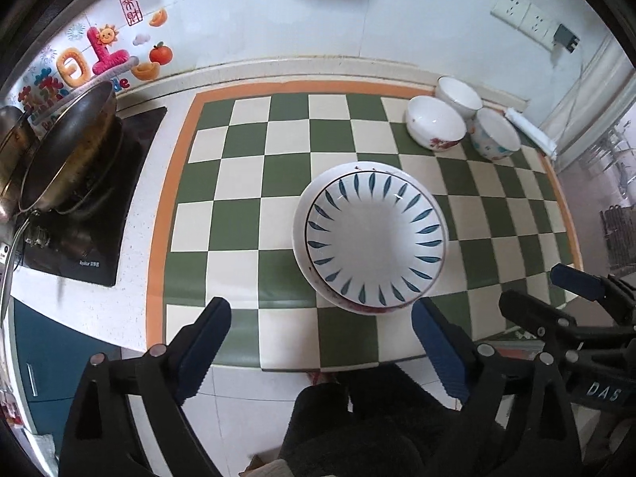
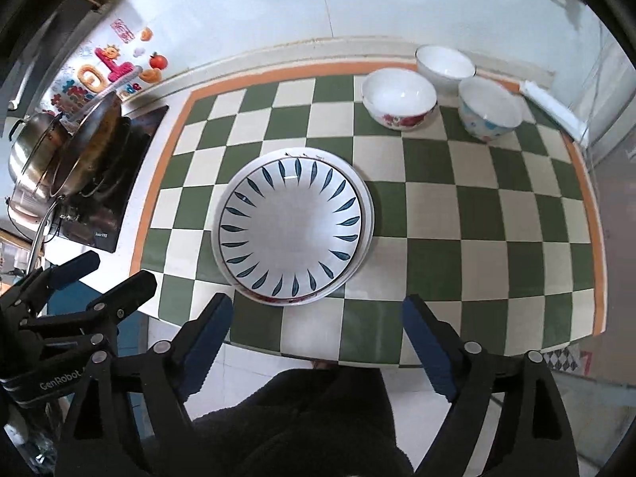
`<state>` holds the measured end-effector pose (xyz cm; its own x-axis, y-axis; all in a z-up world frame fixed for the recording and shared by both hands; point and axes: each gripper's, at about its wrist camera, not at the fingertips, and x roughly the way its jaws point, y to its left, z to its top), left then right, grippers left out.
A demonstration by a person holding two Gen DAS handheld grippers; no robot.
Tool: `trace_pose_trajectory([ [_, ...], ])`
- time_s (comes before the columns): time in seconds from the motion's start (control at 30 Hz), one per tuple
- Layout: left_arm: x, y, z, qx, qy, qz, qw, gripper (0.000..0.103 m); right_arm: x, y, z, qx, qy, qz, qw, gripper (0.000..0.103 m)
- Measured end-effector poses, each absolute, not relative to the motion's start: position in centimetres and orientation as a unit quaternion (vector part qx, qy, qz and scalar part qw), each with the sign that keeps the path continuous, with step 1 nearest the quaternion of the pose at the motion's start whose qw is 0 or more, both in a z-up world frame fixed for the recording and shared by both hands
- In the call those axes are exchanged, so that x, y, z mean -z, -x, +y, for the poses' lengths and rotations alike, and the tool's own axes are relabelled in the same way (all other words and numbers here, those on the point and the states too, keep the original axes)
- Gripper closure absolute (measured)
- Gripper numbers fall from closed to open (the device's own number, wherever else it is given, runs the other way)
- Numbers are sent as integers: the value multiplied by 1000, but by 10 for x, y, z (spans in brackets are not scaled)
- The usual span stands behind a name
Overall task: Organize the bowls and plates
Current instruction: 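Move both grippers to the plain white bowl and grip its rim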
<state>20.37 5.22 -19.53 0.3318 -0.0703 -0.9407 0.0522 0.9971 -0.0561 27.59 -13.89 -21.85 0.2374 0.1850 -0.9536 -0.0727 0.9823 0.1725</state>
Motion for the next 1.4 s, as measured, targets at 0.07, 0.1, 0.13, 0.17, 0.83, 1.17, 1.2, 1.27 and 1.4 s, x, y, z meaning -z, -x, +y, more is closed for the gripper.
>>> trace_pose_trajectory([
  [0.07,188,-196,51,43,13,573,819,7,208,-266,-138,-77,-40,603,793,11],
  [0.1,186,-193,51,46,14,572,819,7,204,-262,-139,-76,-38,599,796,10],
  [0.13,184,-190,51,48,15,572,819,6,200,-257,-139,-73,-35,595,800,10],
  [0.17,181,-188,50,50,17,569,820,6,196,-253,-139,-71,-33,591,803,9],
  [0.83,189,-333,-24,35,45,549,834,5,222,-365,-268,-86,-185,560,803,8],
  [1.17,288,-477,-70,38,100,641,760,30,306,-529,-328,-95,-216,611,756,28],
  [1.2,296,-485,-73,38,104,648,754,31,313,-538,-328,-97,-217,615,752,29],
  [1.27,310,-500,-79,37,108,660,743,38,332,-559,-328,-103,-217,629,739,36],
  [1.4,330,-520,-89,40,102,675,729,46,359,-579,-322,-113,-220,652,716,47],
])
